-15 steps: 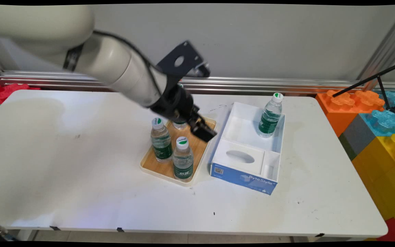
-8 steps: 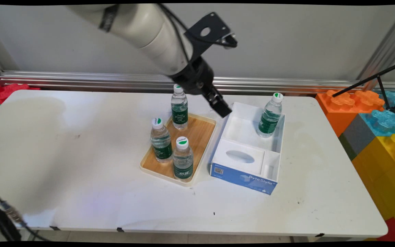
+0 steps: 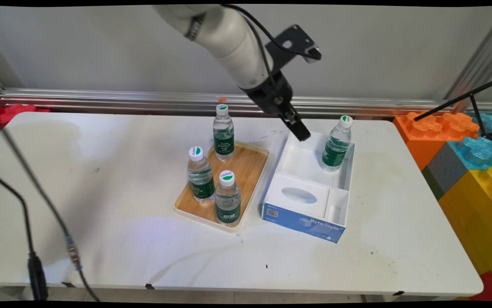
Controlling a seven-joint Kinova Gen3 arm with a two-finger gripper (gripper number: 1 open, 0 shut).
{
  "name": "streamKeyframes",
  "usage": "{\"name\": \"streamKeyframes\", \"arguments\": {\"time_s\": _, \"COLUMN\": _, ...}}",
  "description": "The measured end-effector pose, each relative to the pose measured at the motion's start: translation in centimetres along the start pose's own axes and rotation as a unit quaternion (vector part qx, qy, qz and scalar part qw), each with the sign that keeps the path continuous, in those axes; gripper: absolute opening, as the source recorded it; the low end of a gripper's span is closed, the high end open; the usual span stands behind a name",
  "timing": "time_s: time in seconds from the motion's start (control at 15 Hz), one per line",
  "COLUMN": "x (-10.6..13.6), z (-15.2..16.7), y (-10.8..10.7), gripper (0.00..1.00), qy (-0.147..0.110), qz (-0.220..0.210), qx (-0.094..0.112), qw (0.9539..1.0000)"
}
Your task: Pick up the green bottle from the white box
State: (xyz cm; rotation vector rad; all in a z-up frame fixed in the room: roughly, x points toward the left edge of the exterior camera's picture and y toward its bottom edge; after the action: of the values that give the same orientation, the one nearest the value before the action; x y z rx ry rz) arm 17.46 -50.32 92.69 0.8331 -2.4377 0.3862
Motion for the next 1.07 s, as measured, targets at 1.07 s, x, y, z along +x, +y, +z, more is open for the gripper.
{"name": "streamKeyframes", "arguments": {"time_s": 1.07, "x": 2.4, "z": 16.4, "y": -3.8, "gripper": 1.0, "qy": 0.058, "qz": 0.045, "qx": -0.066, "qw": 0.9951}}
